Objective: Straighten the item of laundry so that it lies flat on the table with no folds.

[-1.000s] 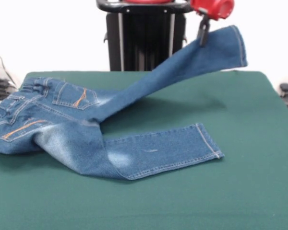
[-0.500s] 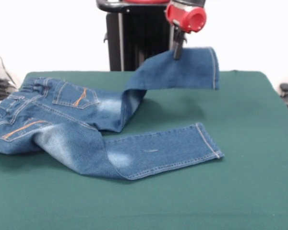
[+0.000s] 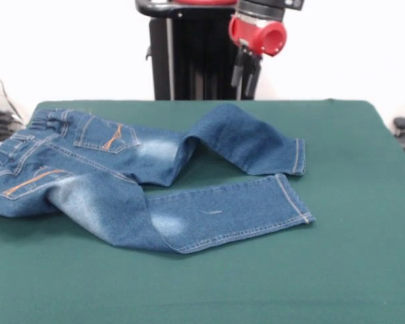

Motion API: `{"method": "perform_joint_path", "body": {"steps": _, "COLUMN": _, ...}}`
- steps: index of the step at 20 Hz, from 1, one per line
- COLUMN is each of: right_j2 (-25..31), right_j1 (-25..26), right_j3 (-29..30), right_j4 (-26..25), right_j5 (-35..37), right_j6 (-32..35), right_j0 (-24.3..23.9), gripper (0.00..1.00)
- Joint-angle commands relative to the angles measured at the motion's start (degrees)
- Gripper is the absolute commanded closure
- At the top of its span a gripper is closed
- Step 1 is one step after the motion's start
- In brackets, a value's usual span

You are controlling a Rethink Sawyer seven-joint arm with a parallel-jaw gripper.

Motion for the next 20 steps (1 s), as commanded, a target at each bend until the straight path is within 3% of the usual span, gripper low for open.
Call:
{"method": "perform_joint_path", "body": {"steps": 1, "right_j2": 8.1, "right_j1": 3.2, "right_j3": 3.5, "right_j4": -1.0, "right_j5": -2.1, "right_j6": 11.9, "right_j0": -0.5, "gripper": 0.0}}
{"method": "perform_joint_path", "body": {"steps": 8, "right_j2": 7.0, "right_j1": 3.2, "right_j3": 2.4, "right_j4": -0.4, "right_j5": -0.6, "right_j6": 10.3, "right_j0": -0.3, "gripper": 0.0}}
{"method": "perform_joint_path", "body": {"steps": 15, "right_j2": 1.2, "right_j1": 7.0, "right_j3": -5.1, "right_j4": 5.6, "right_j5": 4.8, "right_j6": 8.7, "right_j0": 6.1, "gripper": 0.0}}
{"method": "perform_joint_path", "body": {"steps": 20, "right_j2": -1.5, "right_j1": 11.7, "right_j3": -11.4, "right_j4": 7.6, "right_j5": 6.8, "right_j6": 6.9, "right_j0": 7.1, "gripper": 0.0}}
